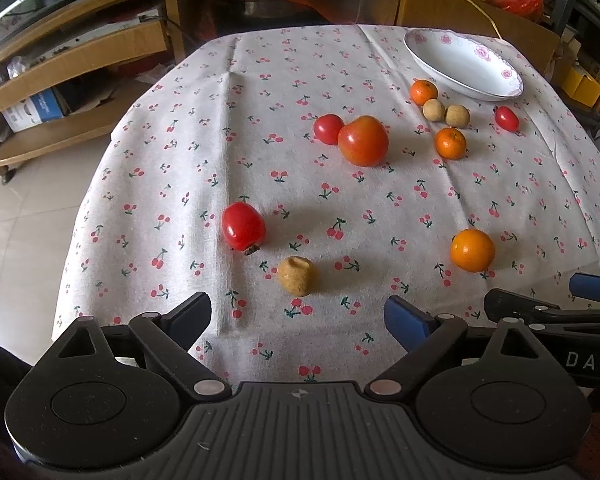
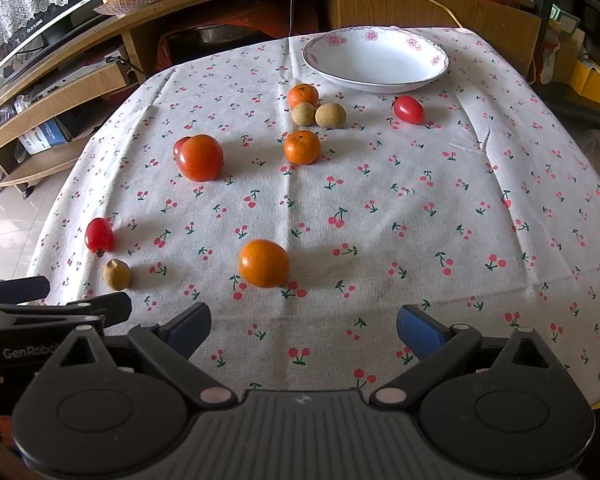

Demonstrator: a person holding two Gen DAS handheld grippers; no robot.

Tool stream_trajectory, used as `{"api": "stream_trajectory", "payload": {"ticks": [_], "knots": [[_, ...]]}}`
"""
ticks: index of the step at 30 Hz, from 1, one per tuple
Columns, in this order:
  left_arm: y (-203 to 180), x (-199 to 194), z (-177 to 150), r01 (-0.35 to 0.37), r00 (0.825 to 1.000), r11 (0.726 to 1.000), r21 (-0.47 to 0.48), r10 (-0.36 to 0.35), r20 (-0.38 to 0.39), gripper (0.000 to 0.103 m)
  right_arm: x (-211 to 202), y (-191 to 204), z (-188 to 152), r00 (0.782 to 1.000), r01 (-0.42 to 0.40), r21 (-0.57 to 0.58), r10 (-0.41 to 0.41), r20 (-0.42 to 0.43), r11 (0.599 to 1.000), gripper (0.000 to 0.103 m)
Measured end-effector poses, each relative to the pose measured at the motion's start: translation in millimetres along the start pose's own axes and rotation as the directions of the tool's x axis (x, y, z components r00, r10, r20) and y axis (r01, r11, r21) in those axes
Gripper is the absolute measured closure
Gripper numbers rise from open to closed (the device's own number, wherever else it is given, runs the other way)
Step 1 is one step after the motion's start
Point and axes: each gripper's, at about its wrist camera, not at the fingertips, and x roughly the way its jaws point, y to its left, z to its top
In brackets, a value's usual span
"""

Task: Organize fruits
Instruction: 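Move the right tool toward the tangerine while the left tool approaches the small tan fruit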

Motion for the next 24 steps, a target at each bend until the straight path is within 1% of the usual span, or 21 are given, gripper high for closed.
{"api": "stream_trajectory", "payload": {"ticks": [16,24], "knots": [[-1.3,5.7,3.0,0.008,1.000,1.000,-0.001,-0.008,-0.010,0.010,6.2,-1.0,1.2,1.000,-0.001,-0.005,0.001,-0.009,1.000,0.011],[1.2,10.0,5.6,0.010,1.000,1.000,-0.024,-0.011,-0.014,0.011,8.9,2.4,7.5,1.000,-0.002,-0.044,0.002,0.000,0.999,0.011]]}}
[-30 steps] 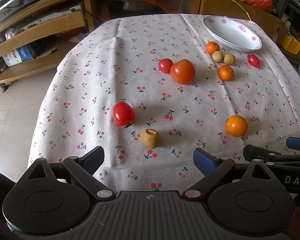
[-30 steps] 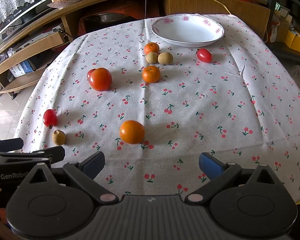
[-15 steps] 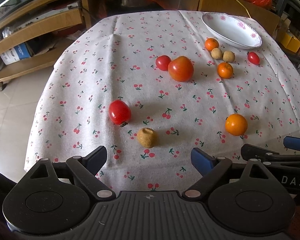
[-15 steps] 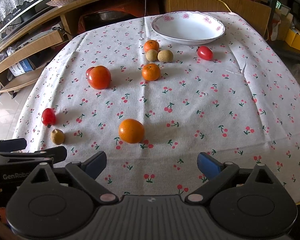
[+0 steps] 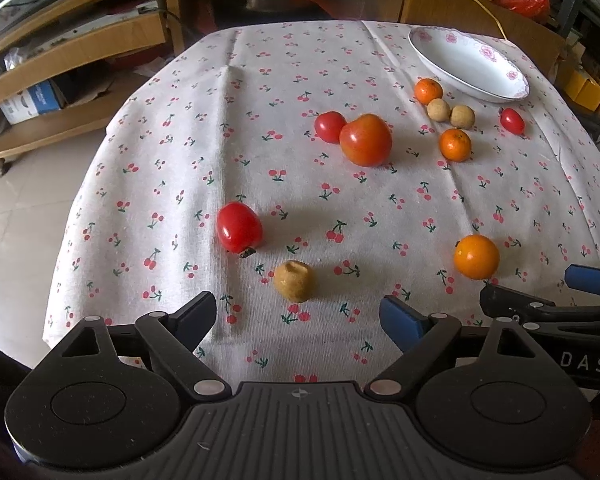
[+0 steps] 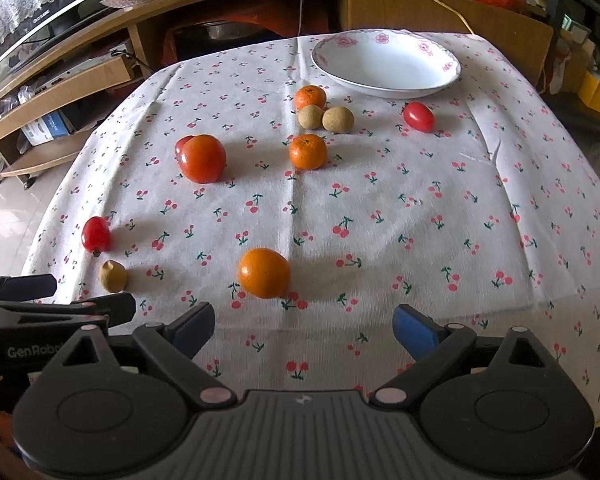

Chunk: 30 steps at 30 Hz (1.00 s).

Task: Organize fruits
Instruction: 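Move the right tool toward the tangerine while the left tool approaches the small tan fruit, then close the right tool on the tangerine while the left tool grasps the small tan fruit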

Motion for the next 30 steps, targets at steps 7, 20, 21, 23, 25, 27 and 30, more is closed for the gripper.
{"api": "stream_trajectory", "payload": {"ticks": [7,20,21,23,25,27,30], "knots": [[3.2,5.1,3.0,0.008,1.000,1.000,-0.019,-0.008,-0.009,0.012,6.1,1.6,6.8,1.000,-0.011,-0.039,0.011,-0.002,0.999,0.013],[1.7,19.4,10.3,0.015,0.999,1.000,-0.021,-0.016,-0.043,0.017,21.7,3.9,18.8,0.998,-0.054,-0.082,0.051,-0.039,0.995,0.023],[1.1,20.2,10.3,0.017,0.999,1.000,-0.016,-0.018,-0.046,0.019,22.5,4.4,19.6,0.998,-0.058,-0.087,0.055,-0.040,0.994,0.025],[0.1,22.1,10.6,0.017,0.998,1.000,-0.010,-0.018,-0.052,0.020,24.3,6.1,20.5,0.997,-0.066,-0.102,0.062,-0.044,0.993,0.028],[-0.5,23.8,10.8,0.020,0.998,1.000,-0.010,-0.020,-0.059,0.021,26.4,7.0,20.6,0.997,-0.070,-0.113,0.064,-0.049,0.991,0.030],[-0.9,25.0,11.7,0.028,0.998,1.000,-0.009,-0.028,-0.061,0.022,29.0,6.9,20.9,0.995,-0.083,-0.115,0.077,-0.060,0.990,0.036],[-3.3,27.5,13.7,0.029,0.997,1.000,0.002,-0.029,-0.066,0.025,33.2,7.7,21.7,0.992,-0.106,-0.124,0.097,-0.080,0.987,0.045]]}}
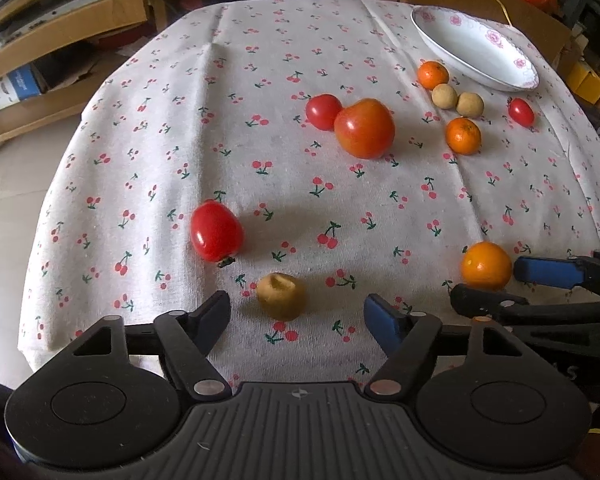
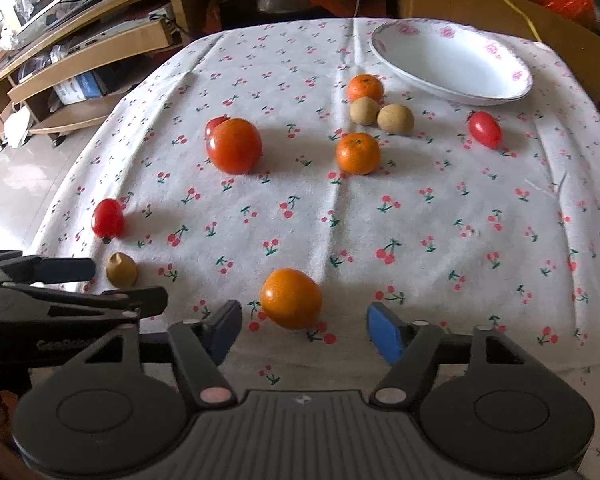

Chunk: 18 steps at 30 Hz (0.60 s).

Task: Organize fruits
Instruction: 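Close the right tool on the tangerine while the left tool grasps the small tan fruit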

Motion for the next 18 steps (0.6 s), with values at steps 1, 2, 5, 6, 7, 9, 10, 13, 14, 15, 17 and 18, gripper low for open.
{"api": "stream_trajectory", "payload": {"ticks": [1,2,5,6,7,9,10,13,14,15,17,18], "knots": [[-0.8,1.1,0.3,-0.001,1.000,1.000,0.004,0.001,-0.004,0.026,1.7,0.9,0.1,1.000,-0.003,-0.008,0.003,-0.007,1.000,0.046],[-1.2,2.0,0.7,0.001,1.000,1.000,0.005,-0.001,-0.007,0.027,3.5,1.5,0.2,1.000,-0.006,-0.015,0.006,-0.012,1.000,0.046],[-1.9,3.0,1.5,-0.001,1.000,1.000,0.005,0.002,-0.008,0.027,5.0,4.2,1.3,1.000,0.001,-0.045,-0.001,-0.009,0.999,0.049],[-2.6,3.2,1.7,-0.002,1.000,1.000,0.008,0.002,-0.007,0.027,5.2,4.2,1.9,1.000,-0.004,-0.048,0.004,-0.010,0.999,0.050],[-3.1,3.5,1.8,-0.001,1.000,1.000,0.010,0.001,-0.007,0.028,5.5,4.3,2.4,1.000,-0.006,-0.051,0.005,-0.010,0.999,0.051],[-3.7,3.8,2.9,0.002,1.000,1.000,0.015,-0.002,-0.006,0.030,5.9,4.5,3.7,1.000,-0.004,-0.061,0.004,-0.011,0.998,0.056],[-3.7,3.6,3.4,0.002,1.000,1.000,0.016,-0.002,-0.004,0.032,5.7,4.1,4.4,1.000,-0.002,-0.063,0.001,-0.011,0.998,0.058],[-3.1,2.9,4.5,0.015,1.000,1.000,0.015,-0.015,0.002,0.036,5.5,0.2,6.7,1.000,-0.011,-0.053,0.010,-0.013,0.999,0.068],[-2.5,2.9,5.0,0.022,1.000,1.000,0.012,-0.022,0.003,0.038,5.4,-1.2,7.3,1.000,-0.017,-0.050,0.016,-0.015,0.999,0.069],[-1.8,3.0,5.6,0.030,1.000,1.000,0.009,-0.030,0.003,0.041,5.3,-2.4,7.6,1.000,-0.022,-0.045,0.021,-0.016,0.999,0.071],[-1.3,3.3,6.9,0.033,0.999,0.999,0.005,-0.033,0.004,0.043,4.6,-5.4,8.1,0.999,-0.036,-0.032,0.036,-0.017,0.999,0.073],[-1.0,3.6,7.5,0.032,0.999,0.999,0.004,-0.032,0.005,0.044,4.2,-6.0,8.0,0.999,-0.043,-0.029,0.042,-0.017,0.999,0.074]]}}
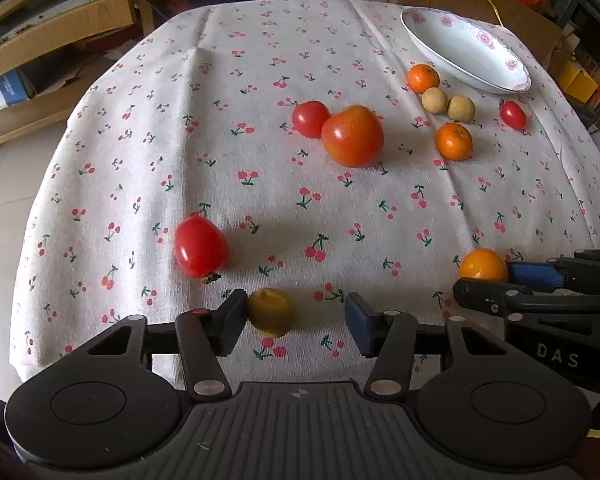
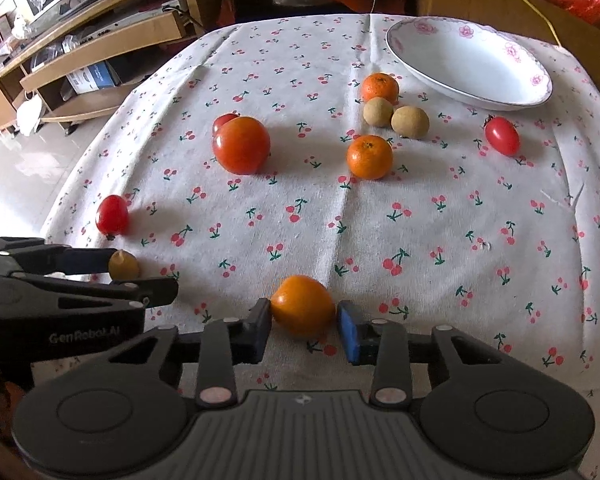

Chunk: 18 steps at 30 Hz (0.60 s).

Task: Organize fruits
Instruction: 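Close the right tool on the tangerine while the left tool grasps the small tan fruit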

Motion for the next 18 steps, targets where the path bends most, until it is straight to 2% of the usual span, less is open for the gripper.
{"api": "stream_trajectory", "payload": {"ticks": [7,14,18], "knots": [[-1.7,0.4,0.9,0.013,1.000,1.000,0.013,-0.013,0.007,0.050,-1.5,-2.9,-1.8,1.000,-0.018,-0.005,0.018,-0.004,1.000,0.074],[-1.9,0.2,-1.3,0.026,1.000,0.999,0.030,-0.026,0.010,0.050,-0.7,-4.5,-0.5,1.000,-0.024,-0.002,0.024,-0.003,1.000,0.074],[-5.3,-0.2,-3.3,0.002,1.000,0.998,0.055,-0.003,0.011,0.049,0.2,-5.3,0.8,1.000,-0.027,0.003,0.027,-0.004,1.000,0.074]]}}
